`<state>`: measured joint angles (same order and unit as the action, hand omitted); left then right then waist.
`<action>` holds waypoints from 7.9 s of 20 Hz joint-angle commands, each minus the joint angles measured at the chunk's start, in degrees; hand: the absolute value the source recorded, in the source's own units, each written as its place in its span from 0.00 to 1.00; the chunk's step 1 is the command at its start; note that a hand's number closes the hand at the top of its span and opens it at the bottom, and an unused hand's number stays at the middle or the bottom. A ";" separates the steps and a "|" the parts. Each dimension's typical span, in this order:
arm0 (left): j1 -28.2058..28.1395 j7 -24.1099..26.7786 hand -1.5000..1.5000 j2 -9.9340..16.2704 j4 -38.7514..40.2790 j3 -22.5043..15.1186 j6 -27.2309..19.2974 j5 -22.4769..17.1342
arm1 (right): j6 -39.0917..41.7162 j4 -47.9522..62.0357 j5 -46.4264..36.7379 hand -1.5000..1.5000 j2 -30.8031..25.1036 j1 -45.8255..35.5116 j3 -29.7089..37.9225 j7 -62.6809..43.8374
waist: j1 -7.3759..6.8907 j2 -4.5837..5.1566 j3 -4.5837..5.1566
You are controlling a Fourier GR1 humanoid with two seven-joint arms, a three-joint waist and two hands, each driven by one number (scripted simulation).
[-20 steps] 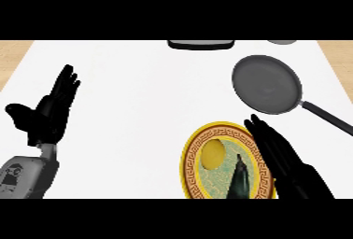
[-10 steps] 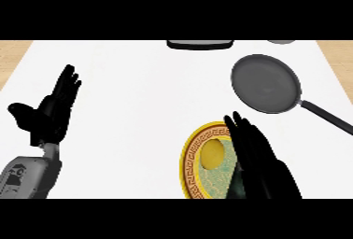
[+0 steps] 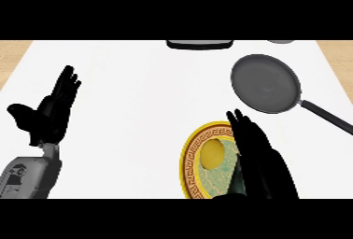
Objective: Pick the lemon from the plate and place it in the pan
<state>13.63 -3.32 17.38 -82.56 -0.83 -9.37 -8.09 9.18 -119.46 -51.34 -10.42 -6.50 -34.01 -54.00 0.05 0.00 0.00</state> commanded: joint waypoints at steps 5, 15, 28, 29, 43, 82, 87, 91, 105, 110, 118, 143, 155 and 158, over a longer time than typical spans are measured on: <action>-1.34 1.16 0.50 -1.07 0.93 1.56 2.29 1.51 | 1.60 8.37 0.65 0.00 3.44 0.38 0.05 4.98 | -0.11 -0.01 0.00; -2.78 2.27 0.50 -3.87 -0.17 2.40 2.76 3.43 | 7.87 10.75 -3.98 0.00 4.07 0.29 0.23 3.11 | 0.03 -0.01 0.02; -3.07 -1.09 0.50 -4.44 -4.60 3.44 3.86 5.31 | 6.31 30.07 -4.97 0.00 10.29 -9.00 2.70 2.44 | -0.42 0.01 -0.01; 0.19 -0.20 0.50 -6.44 -0.31 2.95 2.03 6.96 | 8.17 21.24 -7.87 0.00 8.60 -0.36 1.26 4.82 | 0.11 -0.03 0.00; -1.49 0.64 0.50 -5.93 -1.64 6.07 5.80 6.67 | 3.92 39.59 -6.71 0.00 10.39 -7.05 4.80 7.74 | -0.30 0.04 -0.01; 1.27 -1.06 0.50 -7.92 -0.86 5.87 5.63 8.87 | -28.95 58.08 -8.44 1.00 10.39 -47.65 2.49 -14.86 | -0.62 0.06 0.00; 2.49 -1.44 0.50 -5.43 0.45 8.52 6.97 7.34 | -36.40 55.25 -6.29 1.00 7.42 -45.91 13.35 -7.68 | 0.03 0.22 -0.04; -0.38 -0.42 0.50 -7.67 -1.19 6.96 5.80 8.28 | -39.21 56.73 -4.18 1.00 3.05 -41.51 18.62 -0.19 | -0.15 0.12 -0.03; -1.32 -1.80 0.50 -8.53 -4.06 5.21 6.98 8.20 | -48.98 87.66 0.47 1.00 -12.27 -41.28 32.40 26.62 | -2.11 0.75 -0.10; 2.41 -1.87 0.50 -7.62 -1.60 6.03 7.32 8.11 | -52.40 96.55 6.85 1.00 -15.75 -42.20 39.00 38.69 | -3.00 1.45 -0.22; 2.82 -0.75 0.50 -7.80 -0.50 6.60 7.04 8.00 | -39.43 100.88 20.35 0.00 -12.14 -43.43 48.74 47.25 | -3.76 1.74 -0.41; -4.90 -0.01 0.50 -6.94 -2.82 8.30 6.56 8.49 | -23.86 78.27 43.09 0.00 -1.81 -21.79 60.71 80.56 | 2.34 -1.24 0.19; -4.92 -1.48 0.50 -6.26 -4.83 8.60 7.56 7.75 | -20.36 28.97 43.31 0.00 4.62 8.32 51.44 62.63 | 1.82 -0.63 0.15; -1.21 -0.69 0.50 -4.95 -1.22 10.22 8.92 6.44 | -20.48 18.63 39.86 0.00 4.88 14.72 48.26 56.34 | 1.35 -0.24 0.12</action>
<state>10.14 -5.26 11.55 -86.42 8.41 -1.86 -0.68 -11.49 -87.37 -9.22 -6.47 0.26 17.40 9.52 2.17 -0.73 0.18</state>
